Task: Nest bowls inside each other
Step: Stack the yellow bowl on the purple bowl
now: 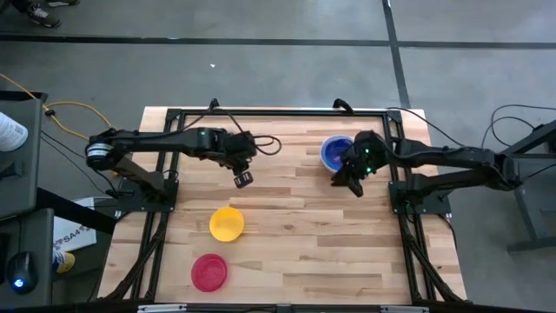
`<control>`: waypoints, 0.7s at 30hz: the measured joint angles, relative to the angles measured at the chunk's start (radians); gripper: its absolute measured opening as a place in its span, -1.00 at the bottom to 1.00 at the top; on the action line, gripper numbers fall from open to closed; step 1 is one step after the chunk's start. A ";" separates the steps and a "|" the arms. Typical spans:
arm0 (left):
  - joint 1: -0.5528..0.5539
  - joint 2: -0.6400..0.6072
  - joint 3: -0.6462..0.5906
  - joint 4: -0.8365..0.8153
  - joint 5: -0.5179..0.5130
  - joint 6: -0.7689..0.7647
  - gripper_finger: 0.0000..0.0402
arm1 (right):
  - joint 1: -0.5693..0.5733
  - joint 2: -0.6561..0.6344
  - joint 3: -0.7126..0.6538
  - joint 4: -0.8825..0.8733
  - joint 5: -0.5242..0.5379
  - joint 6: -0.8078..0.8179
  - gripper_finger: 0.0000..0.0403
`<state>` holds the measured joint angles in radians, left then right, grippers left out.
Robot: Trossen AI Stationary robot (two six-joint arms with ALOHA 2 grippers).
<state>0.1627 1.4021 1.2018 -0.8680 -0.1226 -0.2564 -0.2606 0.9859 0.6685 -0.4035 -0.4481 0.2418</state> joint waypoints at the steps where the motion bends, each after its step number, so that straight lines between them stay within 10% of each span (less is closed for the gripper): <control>1: 0.000 -0.015 0.000 -0.014 0.018 -0.014 -0.79 | 0.027 0.000 0.000 0.009 0.000 0.007 -0.45; 10: -0.051 -0.038 0.000 -0.144 0.158 -0.169 -0.79 | 0.257 0.003 0.000 0.078 0.128 0.036 -0.45; 21: -0.287 -0.032 -0.105 -0.184 0.049 -0.525 -0.79 | 0.420 0.003 0.000 0.059 0.311 0.054 -0.45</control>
<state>-0.1248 1.3697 1.0967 -1.0519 -0.0738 -0.7811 0.1590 0.9890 0.6685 -0.3447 -0.1366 0.2955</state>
